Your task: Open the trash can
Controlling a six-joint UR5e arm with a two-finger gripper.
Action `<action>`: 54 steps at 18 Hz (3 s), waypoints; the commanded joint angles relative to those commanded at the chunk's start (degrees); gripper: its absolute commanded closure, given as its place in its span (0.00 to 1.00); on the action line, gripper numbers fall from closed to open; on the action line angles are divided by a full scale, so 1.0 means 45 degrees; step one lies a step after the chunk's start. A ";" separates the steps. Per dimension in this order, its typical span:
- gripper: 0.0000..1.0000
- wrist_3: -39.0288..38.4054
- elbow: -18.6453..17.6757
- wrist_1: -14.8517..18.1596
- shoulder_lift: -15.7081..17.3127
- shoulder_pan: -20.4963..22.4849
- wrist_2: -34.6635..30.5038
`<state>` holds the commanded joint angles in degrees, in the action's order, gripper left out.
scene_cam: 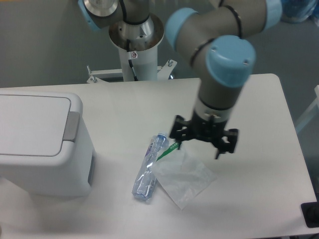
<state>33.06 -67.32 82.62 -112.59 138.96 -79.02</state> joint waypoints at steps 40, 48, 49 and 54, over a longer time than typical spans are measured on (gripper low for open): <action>0.00 -0.3519 -0.2695 -0.0253 0.2051 -0.1740 0.2931; 0.00 -0.3538 -0.2852 -0.0391 0.2051 -0.1740 0.2911; 0.00 -0.3538 -0.2852 -0.0391 0.2031 -0.1740 0.2912; 0.00 -0.3538 -0.2735 -0.0391 0.2109 -0.1721 0.2912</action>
<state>17.14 -79.63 80.86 -103.10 131.22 -65.92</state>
